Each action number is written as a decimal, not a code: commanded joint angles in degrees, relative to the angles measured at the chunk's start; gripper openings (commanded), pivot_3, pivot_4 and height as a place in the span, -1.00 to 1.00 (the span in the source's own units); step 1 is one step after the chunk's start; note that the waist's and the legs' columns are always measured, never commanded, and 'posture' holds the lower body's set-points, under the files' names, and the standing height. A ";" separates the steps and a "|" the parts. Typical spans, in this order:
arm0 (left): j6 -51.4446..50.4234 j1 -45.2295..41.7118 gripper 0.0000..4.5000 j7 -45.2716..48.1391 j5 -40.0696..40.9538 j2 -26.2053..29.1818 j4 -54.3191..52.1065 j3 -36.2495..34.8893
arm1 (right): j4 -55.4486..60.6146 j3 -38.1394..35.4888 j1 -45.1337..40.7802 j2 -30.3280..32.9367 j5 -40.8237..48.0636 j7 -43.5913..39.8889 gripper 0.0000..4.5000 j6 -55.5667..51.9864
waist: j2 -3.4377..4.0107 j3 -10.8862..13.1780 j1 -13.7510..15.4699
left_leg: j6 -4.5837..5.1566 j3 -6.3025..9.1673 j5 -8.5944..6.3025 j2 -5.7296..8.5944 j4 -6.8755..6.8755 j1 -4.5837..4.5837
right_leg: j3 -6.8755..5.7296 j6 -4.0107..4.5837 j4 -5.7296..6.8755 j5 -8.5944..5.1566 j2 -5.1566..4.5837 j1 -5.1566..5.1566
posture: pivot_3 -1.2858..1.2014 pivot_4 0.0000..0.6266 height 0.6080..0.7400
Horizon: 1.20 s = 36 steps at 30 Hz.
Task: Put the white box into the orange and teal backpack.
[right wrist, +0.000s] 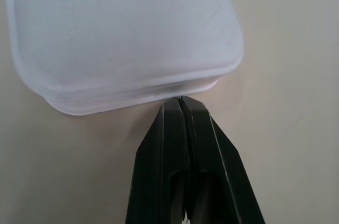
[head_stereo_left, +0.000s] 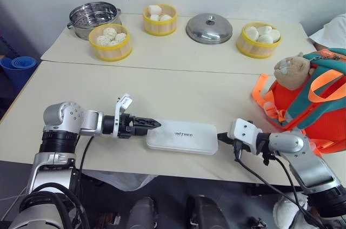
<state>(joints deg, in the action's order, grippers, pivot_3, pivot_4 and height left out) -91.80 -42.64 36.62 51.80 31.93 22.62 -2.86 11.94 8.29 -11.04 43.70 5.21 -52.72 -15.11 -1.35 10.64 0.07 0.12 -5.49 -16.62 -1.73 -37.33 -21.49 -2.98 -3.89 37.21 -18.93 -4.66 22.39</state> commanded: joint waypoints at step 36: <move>60.63 18.56 -0.47 38.23 -14.13 4.64 -24.74 5.90 | 22.64 -47.82 42.27 -19.80 27.89 15.22 0.98 4.28 | 0.07 0.00 -1.02 | 0.32 -0.07 -0.23 -0.15 0.36 0.03 | 0.15 0.12 -0.32 -0.07 0.05 0.01 | 0.03 -0.52 1.00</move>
<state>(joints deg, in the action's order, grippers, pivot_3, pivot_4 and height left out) -31.96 -23.42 72.37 37.51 35.88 -1.23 3.01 33.41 -38.52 32.12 22.70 31.66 -38.07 -11.63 -1.27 10.64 -0.94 0.43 -5.56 -16.85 -1.89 -36.94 -21.45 -2.83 -3.72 36.91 -19.02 -4.60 22.41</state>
